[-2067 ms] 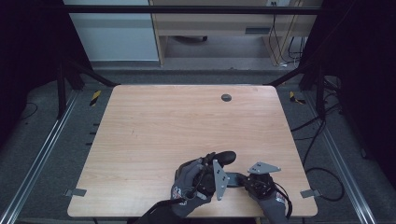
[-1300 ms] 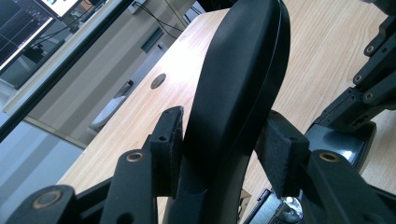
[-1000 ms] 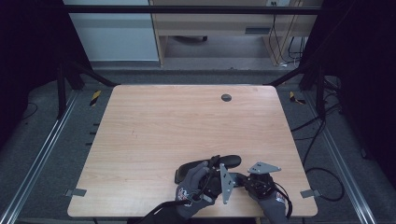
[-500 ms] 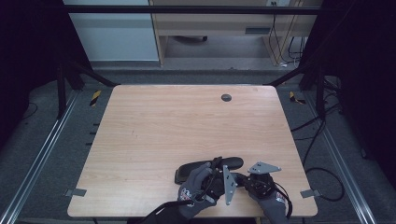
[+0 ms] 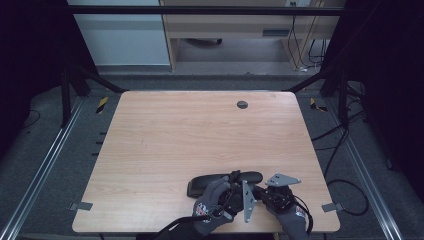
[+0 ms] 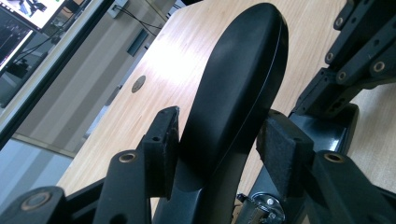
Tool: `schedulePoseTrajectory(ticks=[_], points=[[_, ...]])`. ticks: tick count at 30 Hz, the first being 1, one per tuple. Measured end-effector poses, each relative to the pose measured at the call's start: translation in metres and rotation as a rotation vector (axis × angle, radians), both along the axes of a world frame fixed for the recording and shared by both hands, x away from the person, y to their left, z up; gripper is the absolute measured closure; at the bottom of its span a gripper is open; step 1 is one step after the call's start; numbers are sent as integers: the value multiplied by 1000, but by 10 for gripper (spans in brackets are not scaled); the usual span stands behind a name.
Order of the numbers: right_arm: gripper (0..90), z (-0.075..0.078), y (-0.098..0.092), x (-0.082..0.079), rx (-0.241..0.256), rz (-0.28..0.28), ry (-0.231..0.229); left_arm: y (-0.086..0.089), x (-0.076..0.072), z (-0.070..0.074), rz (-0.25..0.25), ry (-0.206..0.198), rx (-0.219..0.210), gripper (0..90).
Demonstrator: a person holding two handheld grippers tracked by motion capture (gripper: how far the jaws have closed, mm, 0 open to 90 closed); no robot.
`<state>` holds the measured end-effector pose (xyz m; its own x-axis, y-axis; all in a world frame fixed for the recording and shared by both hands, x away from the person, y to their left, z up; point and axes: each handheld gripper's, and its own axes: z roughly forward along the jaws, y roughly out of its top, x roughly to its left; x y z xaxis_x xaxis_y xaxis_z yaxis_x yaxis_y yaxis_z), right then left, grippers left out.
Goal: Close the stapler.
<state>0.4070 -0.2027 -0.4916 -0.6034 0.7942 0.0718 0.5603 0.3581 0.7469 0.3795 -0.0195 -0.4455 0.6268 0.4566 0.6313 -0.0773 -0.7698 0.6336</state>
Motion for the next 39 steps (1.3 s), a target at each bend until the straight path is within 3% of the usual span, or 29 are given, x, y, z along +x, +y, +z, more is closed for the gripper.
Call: schedulePoseTrajectory(ticks=[24, 39], points=[[900, -1, -5, -2, -9, -5, -11, -8, 1, -10, -14, -3, 58, 483], [900, -1, -6, -2, -9, -3, -10, -8, 0, -12, -24, 9, 49, 472]])
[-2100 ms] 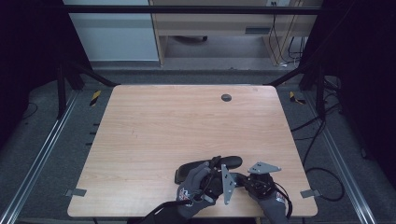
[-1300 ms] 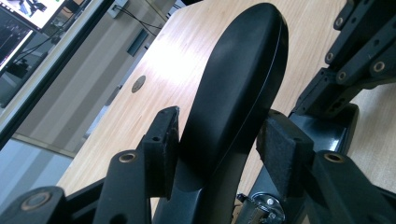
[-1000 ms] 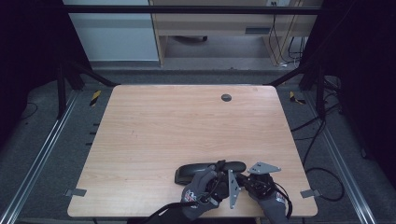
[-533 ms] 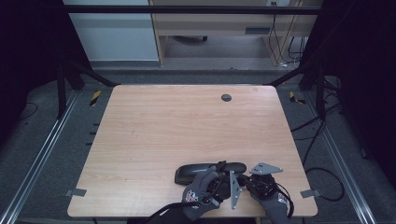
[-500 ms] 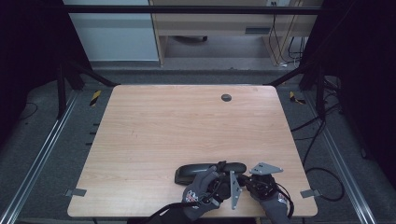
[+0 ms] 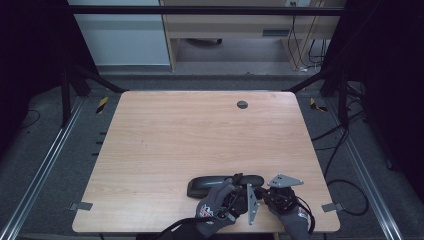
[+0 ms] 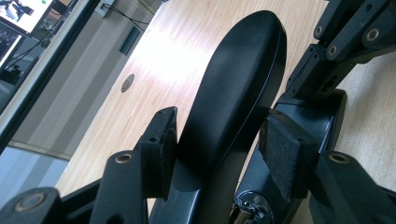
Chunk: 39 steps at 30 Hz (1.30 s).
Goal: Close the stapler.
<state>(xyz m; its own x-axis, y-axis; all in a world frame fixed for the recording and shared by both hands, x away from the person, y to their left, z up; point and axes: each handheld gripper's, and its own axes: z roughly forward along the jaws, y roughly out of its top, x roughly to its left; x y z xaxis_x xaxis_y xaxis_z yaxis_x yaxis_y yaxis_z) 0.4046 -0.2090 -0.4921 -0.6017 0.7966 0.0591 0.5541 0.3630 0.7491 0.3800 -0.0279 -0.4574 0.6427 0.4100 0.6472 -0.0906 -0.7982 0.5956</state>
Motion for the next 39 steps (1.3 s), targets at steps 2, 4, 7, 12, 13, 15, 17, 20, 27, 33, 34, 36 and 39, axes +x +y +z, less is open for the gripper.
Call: schedulePoseTrajectory(ticks=[2, 4, 7, 12, 13, 15, 17, 20, 27, 33, 34, 36, 39], points=[[882, 0, 0, 0, -8, -4, -4, 1, 1, 1, -9, 15, -5, 448], [867, 1, -1, 0, 0, -13, -4, 2, 1, 3, -21, 24, 0, 417], [834, 2, -3, 0, -1, -19, -21, 3, -2, 4, -46, 25, -6, 367], [758, 5, -5, -1, 14, -54, -24, 10, -6, 15, -60, 54, -33, 338], [752, 5, -7, 0, 9, -53, -39, 10, -6, 15, -60, 54, -33, 333], [744, 6, -8, 0, 16, -60, -39, 16, -6, 21, -63, 81, -66, 327], [741, 6, -8, 0, 14, -63, -45, 18, -5, 24, -62, 88, -77, 326], [735, 7, -10, 0, 20, -74, -41, 25, -4, 31, -64, 125, -118, 325], [796, 12, -16, 1, 44, -114, -48, 42, 1, 43, -43, 162, -170, 329], [860, 16, -21, 1, 47, -127, -64, 63, 7, 50, -5, 180, -213, 330], [865, 17, -21, 1, 50, -131, -61, 66, 8, 51, 3, 181, -217, 330], [871, 17, -22, 1, 54, -127, -63, 71, 9, 52, 13, 183, -225, 330], [900, 19, -24, 1, 61, -125, -67, 91, 16, 55, 54, 198, -266, 330]])
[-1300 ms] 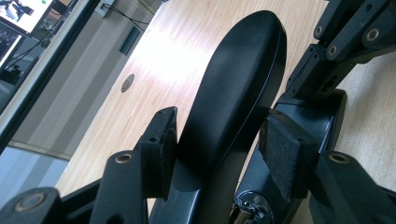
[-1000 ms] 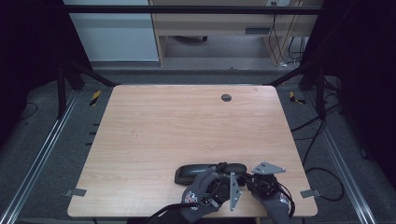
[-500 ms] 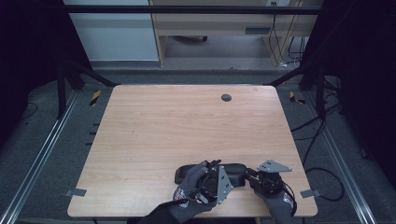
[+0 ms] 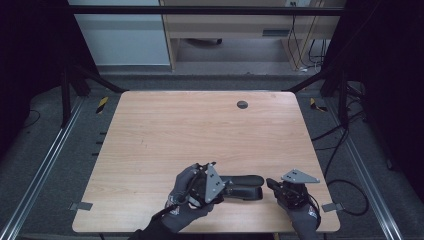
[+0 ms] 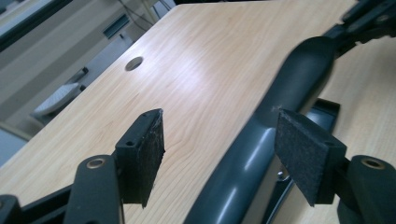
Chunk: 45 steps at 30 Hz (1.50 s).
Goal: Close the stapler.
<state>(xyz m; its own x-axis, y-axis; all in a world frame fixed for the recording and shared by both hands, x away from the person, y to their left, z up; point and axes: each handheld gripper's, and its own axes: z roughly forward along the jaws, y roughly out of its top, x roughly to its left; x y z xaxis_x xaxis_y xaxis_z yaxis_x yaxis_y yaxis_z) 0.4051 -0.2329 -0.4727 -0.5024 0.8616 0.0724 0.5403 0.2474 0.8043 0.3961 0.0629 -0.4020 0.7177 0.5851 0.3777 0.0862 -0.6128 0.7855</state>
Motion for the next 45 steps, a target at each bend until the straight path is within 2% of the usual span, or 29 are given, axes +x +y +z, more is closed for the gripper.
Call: schedulePoseTrajectory(ticks=[1, 2, 6, 12, 13, 15, 20, 21, 22, 26, 28, 30, 34, 38, 44, 45], points=[[900, 0, 0, 0, 0, 0, 0, 0, 0, 0, 0, 0, 0, 330], [900, 1, -1, 0, 5, 3, -7, 10, 3, 0, 25, 8, -12, 329], [900, 6, -1, -1, 18, -2, -22, 28, 8, 1, 66, 25, -39, 329], [900, 16, -3, -4, 53, -8, -51, 55, 11, 1, 131, 33, -57, 329], [900, 16, -3, -4, 53, -8, -51, 55, 11, 1, 131, 33, -57, 329], [900, 23, -3, -6, 93, -20, -44, 74, 14, -5, 170, 47, -56, 328], [900, 30, -1, -7, 114, -36, -54, 102, 18, -16, 241, 77, -59, 328], [900, 32, 0, -7, 118, -33, -58, 102, 18, -16, 241, 77, -59, 328], [900, 34, 0, -8, 120, -31, -62, 112, 18, -20, 270, 84, -68, 328], [900, 41, 3, -10, 138, -20, -85, 130, 18, -32, 316, 113, -75, 328], [900, 45, 6, -12, 143, -7, -88, 136, 20, -36, 327, 114, -81, 328], [900, 48, 10, -13, 149, 10, -94, 142, 20, -40, 355, 136, -94, 328], [900, 50, 18, -15, 143, 36, -109, 149, 21, -43, 375, 142, -100, 328], [900, 47, 24, -15, 129, 55, -92, 153, 21, -47, 394, 147, -118, 328], [900, 41, 26, -13, 114, 53, -91, 158, 23, -53, 415, 161, -116, 328], [900, 39, 27, -13, 106, 48, -79, 158, 23, -54, 419, 164, -112, 328]])
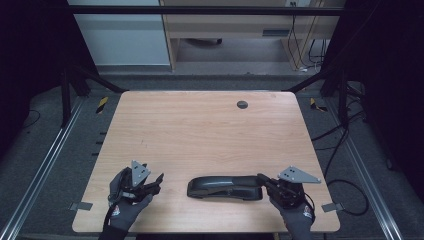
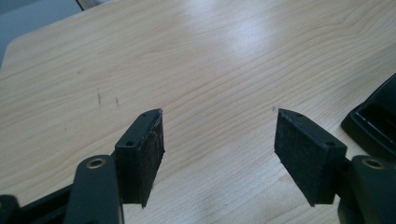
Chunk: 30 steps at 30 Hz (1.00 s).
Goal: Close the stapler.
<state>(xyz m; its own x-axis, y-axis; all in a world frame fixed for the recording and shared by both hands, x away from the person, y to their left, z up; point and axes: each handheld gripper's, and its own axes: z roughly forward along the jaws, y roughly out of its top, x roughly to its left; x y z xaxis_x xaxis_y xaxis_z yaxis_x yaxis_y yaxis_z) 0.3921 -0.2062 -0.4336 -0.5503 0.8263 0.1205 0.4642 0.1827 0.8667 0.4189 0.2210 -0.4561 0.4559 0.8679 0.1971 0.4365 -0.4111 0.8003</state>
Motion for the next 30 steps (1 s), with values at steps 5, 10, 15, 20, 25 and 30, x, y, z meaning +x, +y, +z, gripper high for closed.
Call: schedulePoseTrajectory(ticks=[5, 10, 15, 20, 25, 30], points=[[900, -14, -3, 3, -5, -1, 24, 0, 0, -2, -1, 3, 4, 328], [900, -19, -3, 2, -15, 4, 10, 0, 0, -4, 0, 10, 10, 327], [900, -19, -5, 4, 5, 11, 23, 1, 1, -5, 2, 10, 10, 327], [900, -22, -3, 2, -14, 1, 13, 1, 1, -6, 2, 12, 13, 327], [900, -21, -4, 3, -20, 11, 16, 2, 1, -6, 0, 13, 15, 327], [873, -14, -6, 2, 21, 21, -27, 2, 2, -8, 0, 18, 15, 325]])
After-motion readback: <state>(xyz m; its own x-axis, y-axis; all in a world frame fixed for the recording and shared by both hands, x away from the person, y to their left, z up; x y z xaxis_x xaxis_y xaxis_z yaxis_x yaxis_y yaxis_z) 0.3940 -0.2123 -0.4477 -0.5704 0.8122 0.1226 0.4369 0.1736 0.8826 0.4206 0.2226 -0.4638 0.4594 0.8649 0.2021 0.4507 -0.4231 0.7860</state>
